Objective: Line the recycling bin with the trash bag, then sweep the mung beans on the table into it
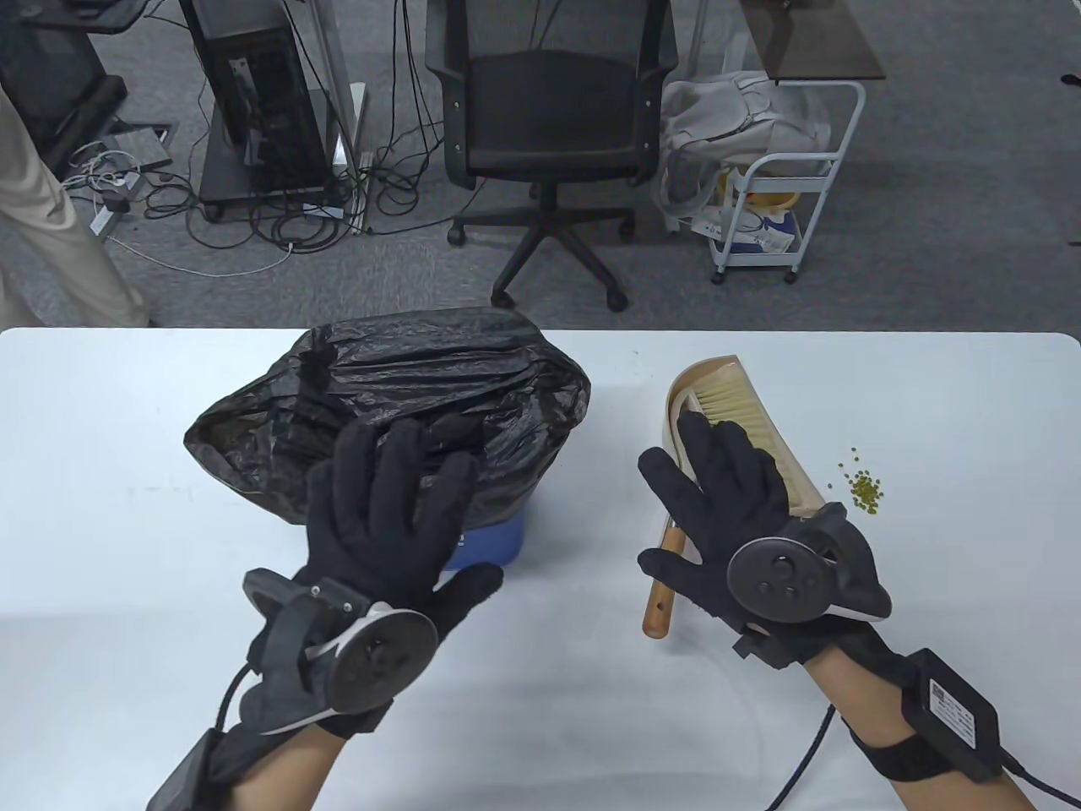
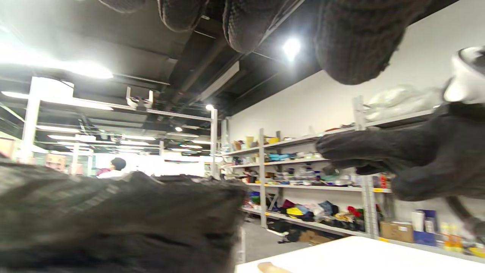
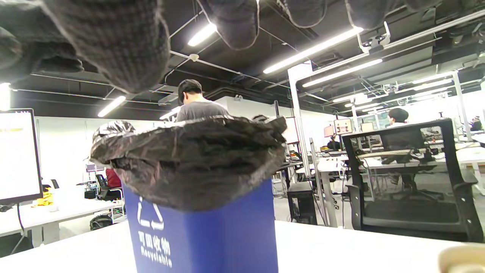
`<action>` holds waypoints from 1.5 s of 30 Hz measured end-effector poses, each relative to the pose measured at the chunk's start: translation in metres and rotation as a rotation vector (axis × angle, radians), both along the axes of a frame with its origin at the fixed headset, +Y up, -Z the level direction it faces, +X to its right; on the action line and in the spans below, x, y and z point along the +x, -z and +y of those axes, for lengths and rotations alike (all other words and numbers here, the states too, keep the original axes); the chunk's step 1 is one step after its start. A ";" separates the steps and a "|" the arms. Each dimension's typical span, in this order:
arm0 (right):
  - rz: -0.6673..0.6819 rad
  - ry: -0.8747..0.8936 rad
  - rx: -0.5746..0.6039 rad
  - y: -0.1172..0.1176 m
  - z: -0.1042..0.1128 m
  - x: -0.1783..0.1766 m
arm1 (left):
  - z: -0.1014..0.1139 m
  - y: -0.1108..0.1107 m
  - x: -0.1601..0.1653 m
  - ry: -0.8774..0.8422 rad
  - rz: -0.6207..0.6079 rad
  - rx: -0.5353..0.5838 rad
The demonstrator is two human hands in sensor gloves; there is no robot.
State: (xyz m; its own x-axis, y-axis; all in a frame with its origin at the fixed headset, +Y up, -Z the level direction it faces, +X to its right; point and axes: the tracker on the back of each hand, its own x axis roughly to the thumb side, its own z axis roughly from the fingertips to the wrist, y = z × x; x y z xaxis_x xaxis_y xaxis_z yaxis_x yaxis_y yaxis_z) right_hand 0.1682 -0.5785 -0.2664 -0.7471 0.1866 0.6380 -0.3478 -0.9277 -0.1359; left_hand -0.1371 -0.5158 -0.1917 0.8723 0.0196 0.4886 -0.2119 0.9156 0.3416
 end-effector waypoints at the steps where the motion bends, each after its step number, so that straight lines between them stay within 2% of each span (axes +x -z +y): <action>1: -0.004 -0.004 -0.013 -0.002 -0.006 0.005 | -0.005 -0.002 0.007 0.002 -0.019 -0.013; 7: -0.019 0.001 -0.034 -0.003 -0.037 0.019 | -0.039 -0.005 0.042 -0.022 -0.129 -0.038; 13: -0.020 -0.031 0.011 -0.004 -0.064 0.024 | -0.076 0.005 0.070 0.009 -0.181 -0.065; 22: -0.011 -0.075 0.041 -0.008 -0.081 0.029 | -0.132 0.021 0.077 0.031 -0.172 -0.110; 29: 0.021 -0.134 0.064 -0.017 -0.091 0.021 | -0.151 0.026 0.066 0.039 -0.163 -0.152; 33: 0.046 -0.228 0.069 -0.027 -0.103 0.007 | -0.162 0.027 0.059 0.046 -0.151 -0.210; 38: 0.042 -0.351 0.051 -0.033 -0.117 -0.009 | -0.162 0.027 0.050 0.035 -0.132 -0.227; 45: -0.013 -0.423 0.066 -0.036 -0.130 -0.021 | -0.163 0.027 0.048 0.035 -0.105 -0.258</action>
